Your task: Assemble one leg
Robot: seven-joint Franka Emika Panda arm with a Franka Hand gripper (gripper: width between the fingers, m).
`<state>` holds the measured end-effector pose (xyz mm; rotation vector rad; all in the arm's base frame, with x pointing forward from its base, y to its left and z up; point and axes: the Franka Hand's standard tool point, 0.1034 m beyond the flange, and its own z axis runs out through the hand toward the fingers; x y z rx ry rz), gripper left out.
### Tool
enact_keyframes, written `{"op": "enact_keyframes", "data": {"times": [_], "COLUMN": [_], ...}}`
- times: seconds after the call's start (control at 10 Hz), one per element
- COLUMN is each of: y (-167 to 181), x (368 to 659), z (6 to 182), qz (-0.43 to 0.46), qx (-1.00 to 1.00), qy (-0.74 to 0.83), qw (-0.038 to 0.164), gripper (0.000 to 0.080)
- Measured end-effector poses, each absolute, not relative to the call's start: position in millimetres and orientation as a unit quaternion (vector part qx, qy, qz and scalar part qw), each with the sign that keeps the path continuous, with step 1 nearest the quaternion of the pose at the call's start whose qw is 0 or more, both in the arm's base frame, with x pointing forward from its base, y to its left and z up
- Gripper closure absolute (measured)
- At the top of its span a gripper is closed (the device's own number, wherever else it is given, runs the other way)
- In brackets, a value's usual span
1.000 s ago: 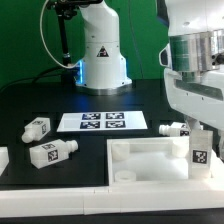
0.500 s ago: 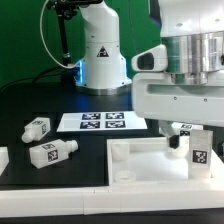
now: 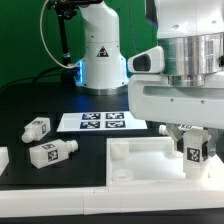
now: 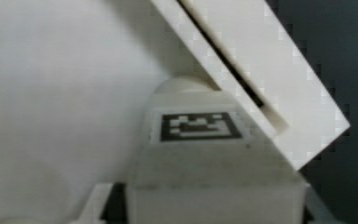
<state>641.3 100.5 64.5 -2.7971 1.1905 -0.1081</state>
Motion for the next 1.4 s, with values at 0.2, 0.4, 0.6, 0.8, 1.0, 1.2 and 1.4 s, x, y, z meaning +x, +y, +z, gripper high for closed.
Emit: {"op": "enact_keyframes", "data": {"times": [0.2,0.4,0.6,0.8,1.0,1.2,1.4], "y": [100.6,101.2,100.3,101.2,100.5,99.1,99.1], "x": [641.2,641.0,640.1,639.5,639.1,638.3,637.9], "z": [64.2,64.0,63.7,63.4,64.2,63.5,62.4], "qz": [-0.031,-0.025,-0.007,0.015,0.021,0.019,0.019], "qx": [-0.885,-0.829,-0.726,-0.617,-0.55,-0.546,-0.547], "qy": [0.461,0.556,0.685,0.783,0.831,0.834,0.834], "qw": [0.052,0.055,0.064,0.074,0.073,0.071,0.07], "gripper": [0.0515,0.0515,0.0515,0.0514,0.0514,0.0435,0.0297]}}
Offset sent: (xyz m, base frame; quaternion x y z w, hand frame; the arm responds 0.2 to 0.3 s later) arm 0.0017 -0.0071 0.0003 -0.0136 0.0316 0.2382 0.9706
